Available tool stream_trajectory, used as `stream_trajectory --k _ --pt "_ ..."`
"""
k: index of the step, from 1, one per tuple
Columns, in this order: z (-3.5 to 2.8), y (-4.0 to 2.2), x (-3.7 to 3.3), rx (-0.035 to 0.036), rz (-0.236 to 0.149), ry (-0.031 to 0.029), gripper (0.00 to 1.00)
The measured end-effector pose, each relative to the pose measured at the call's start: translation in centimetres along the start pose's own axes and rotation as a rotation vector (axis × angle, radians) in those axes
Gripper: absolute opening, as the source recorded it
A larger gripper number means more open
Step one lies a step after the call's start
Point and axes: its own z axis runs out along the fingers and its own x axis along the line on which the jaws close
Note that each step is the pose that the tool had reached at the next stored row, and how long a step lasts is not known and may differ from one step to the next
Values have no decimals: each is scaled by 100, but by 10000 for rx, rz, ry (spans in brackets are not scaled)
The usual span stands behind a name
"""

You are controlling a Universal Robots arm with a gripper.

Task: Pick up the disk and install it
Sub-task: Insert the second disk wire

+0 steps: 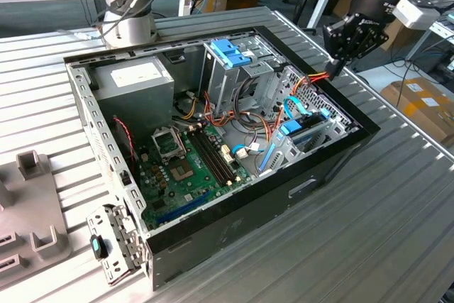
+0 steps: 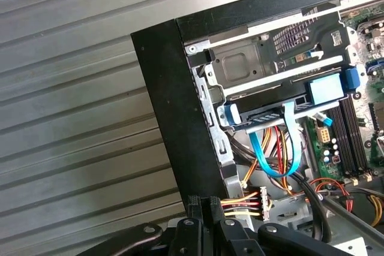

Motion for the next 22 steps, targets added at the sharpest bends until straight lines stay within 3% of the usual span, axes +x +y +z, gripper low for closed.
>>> stream_trajectory --k 6,16,22 --pt "-113 -3 -2 -1 0 0 16" --pt "-122 -3 -4 -3 -1 1 16" --pt "-121 13 -57 -3 0 1 16"
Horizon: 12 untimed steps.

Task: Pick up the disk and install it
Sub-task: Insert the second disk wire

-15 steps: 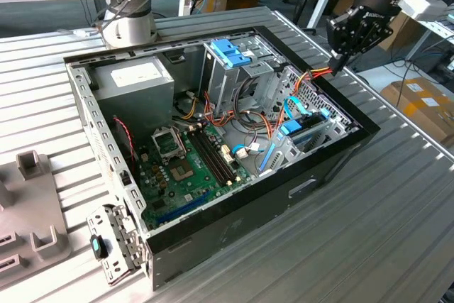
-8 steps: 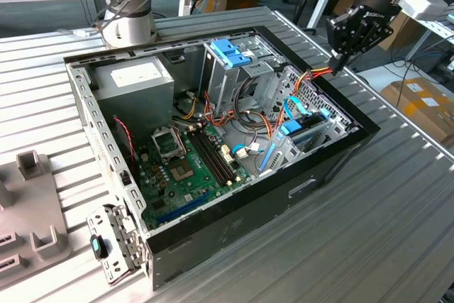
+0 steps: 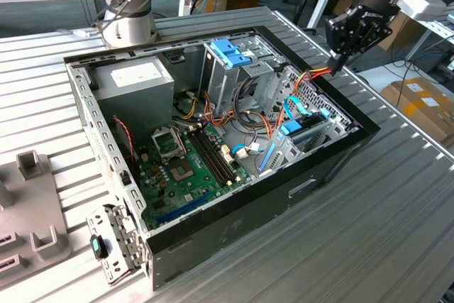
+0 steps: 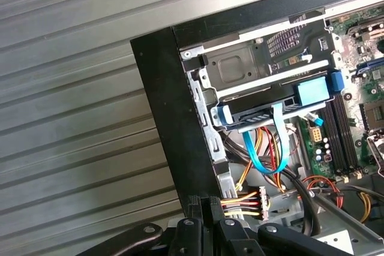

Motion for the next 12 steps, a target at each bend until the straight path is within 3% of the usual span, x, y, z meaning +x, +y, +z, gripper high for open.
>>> stream_trajectory --k 12 --pt "2 30 -97 1 0 0 16"
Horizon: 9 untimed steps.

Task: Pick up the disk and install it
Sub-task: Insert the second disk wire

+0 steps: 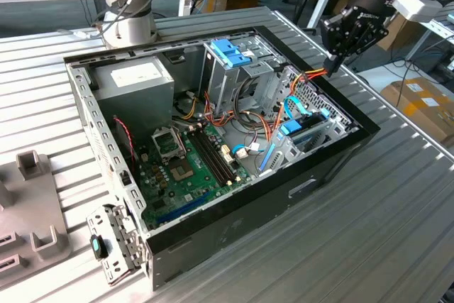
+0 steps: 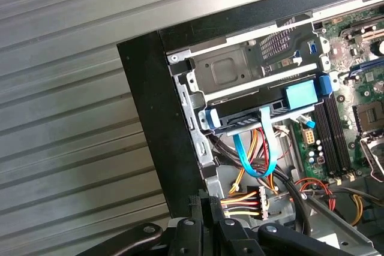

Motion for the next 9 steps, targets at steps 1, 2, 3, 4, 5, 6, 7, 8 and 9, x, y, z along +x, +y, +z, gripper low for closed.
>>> stream_trajectory --k 1,2,3,4,5,6,7,8,9 --pt "0 2 -7 -1 0 0 16" --pt "0 3 -12 -1 0 0 16" --pt "0 6 -20 0 0 0 16" --pt "0 8 -28 -1 0 0 16" --pt "-1 10 -35 -2 0 0 16" --pt "1 15 -50 0 0 0 16" --pt "1 21 -70 0 0 0 16" --pt "1 24 -81 -1 0 0 16" --pt "1 28 -92 0 0 0 16"
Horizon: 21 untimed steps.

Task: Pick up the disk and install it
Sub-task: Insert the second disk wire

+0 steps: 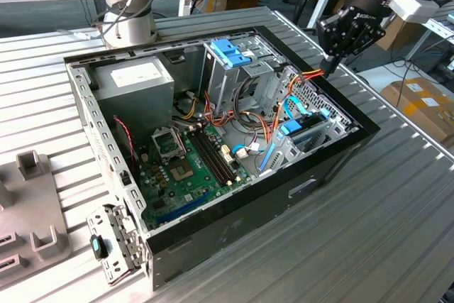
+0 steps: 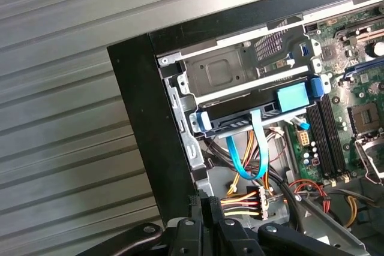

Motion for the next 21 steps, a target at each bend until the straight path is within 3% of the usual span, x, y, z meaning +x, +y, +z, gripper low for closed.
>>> stream_trajectory --k 3,21 --pt "1 22 -74 -1 0 0 16" --pt "4 89 -294 0 0 0 16"
